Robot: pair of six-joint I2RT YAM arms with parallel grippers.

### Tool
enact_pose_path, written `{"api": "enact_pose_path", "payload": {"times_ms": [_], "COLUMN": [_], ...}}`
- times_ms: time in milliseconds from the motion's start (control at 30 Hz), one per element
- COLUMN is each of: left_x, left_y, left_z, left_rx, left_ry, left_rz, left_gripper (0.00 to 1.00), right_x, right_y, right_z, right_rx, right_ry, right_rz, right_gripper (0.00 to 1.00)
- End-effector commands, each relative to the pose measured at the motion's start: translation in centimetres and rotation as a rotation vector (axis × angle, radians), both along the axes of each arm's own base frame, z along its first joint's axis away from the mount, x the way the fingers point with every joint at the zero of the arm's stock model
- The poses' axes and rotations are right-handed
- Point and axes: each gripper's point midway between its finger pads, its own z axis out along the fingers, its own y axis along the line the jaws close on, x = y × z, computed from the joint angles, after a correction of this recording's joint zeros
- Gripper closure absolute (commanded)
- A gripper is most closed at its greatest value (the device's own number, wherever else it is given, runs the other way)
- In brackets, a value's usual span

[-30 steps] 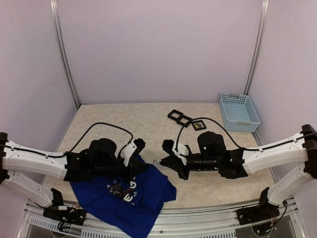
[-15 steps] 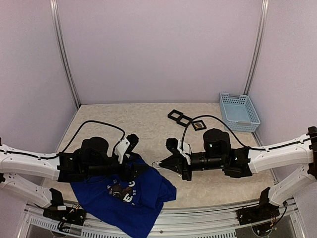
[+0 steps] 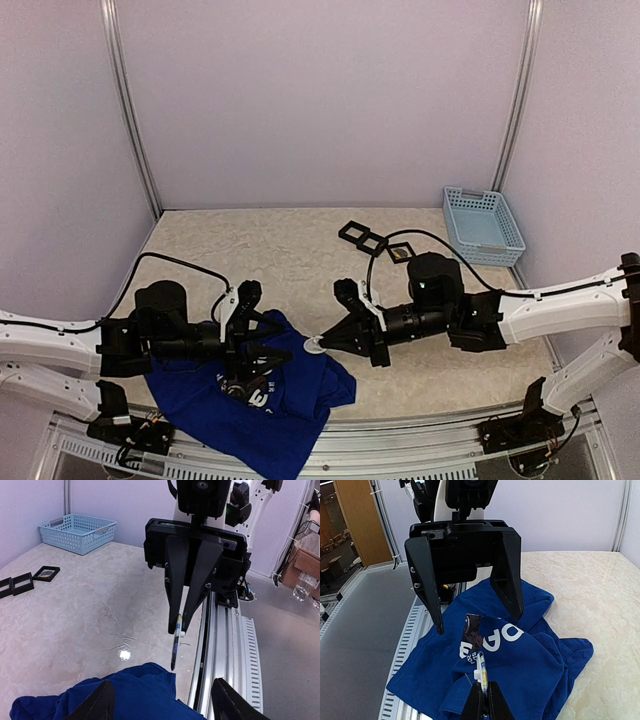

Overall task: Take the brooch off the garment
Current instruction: Pass from the right arm to the left

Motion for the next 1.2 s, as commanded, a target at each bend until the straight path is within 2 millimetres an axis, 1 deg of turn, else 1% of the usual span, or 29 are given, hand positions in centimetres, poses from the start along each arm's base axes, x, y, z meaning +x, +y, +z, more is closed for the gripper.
{"api": "enact_pose_path", "payload": {"times_ms": [0, 167, 233, 333, 467, 667, 733, 900, 1033, 1100, 1167], "left_x": [-1.3, -1.0, -1.0, -0.9, -1.0, -1.0, -1.0, -1.0, -1.0, -1.0, -1.0], "left_y": [-0.7, -1.3, -1.4, -1.4, -1.5, -1.8, -2.0, -2.1, -2.2, -2.2, -2.2], "left_z": [0.1, -1.0, -1.1, -1.3, -1.3, -1.8, -2.0, -2.2, -2.4, -2.5, -2.6], "left_rx": [-0.004, 0.031, 0.034, 0.037, 0.035, 0.049, 0.054, 0.06, 0.065, 0.066, 0.068], "left_ry": [-0.004, 0.027, 0.03, 0.037, 0.041, 0.058, 0.063, 0.069, 0.071, 0.073, 0.075], "left_rz": [-0.089, -0.087, -0.085, -0.082, -0.089, -0.096, -0.1, -0.103, -0.103, -0.105, -0.106], "left_gripper": [0.36, 0.47, 0.52, 0.61, 0.65, 0.68, 0.72, 0.76, 0.8, 0.84, 0.85], "right_x": [-0.7, -1.0, -1.0, -0.9, -0.8, -0.9, -0.9, -0.9, -0.9, -1.0, -1.0], "right_y": [0.5, 0.8, 0.9, 1.1, 1.3, 1.4, 1.4, 1.5, 1.6, 1.6, 1.6], "right_z": [0.2, -0.2, -0.4, -0.8, -1.2, -1.4, -1.5, -1.5, -1.6, -1.6, -1.7], "right_rx": [-0.003, -0.014, -0.02, -0.029, -0.039, -0.043, -0.045, -0.047, -0.052, -0.052, -0.054], "right_ry": [0.049, 0.066, 0.071, 0.08, 0.085, 0.089, 0.092, 0.094, 0.097, 0.096, 0.096], "right_rz": [0.064, 0.087, 0.091, 0.095, 0.096, 0.101, 0.103, 0.105, 0.106, 0.109, 0.109], "right_gripper": [1.0, 1.0, 1.0, 1.0, 1.0, 1.0, 1.0, 1.0, 1.0, 1.0, 1.0]}}
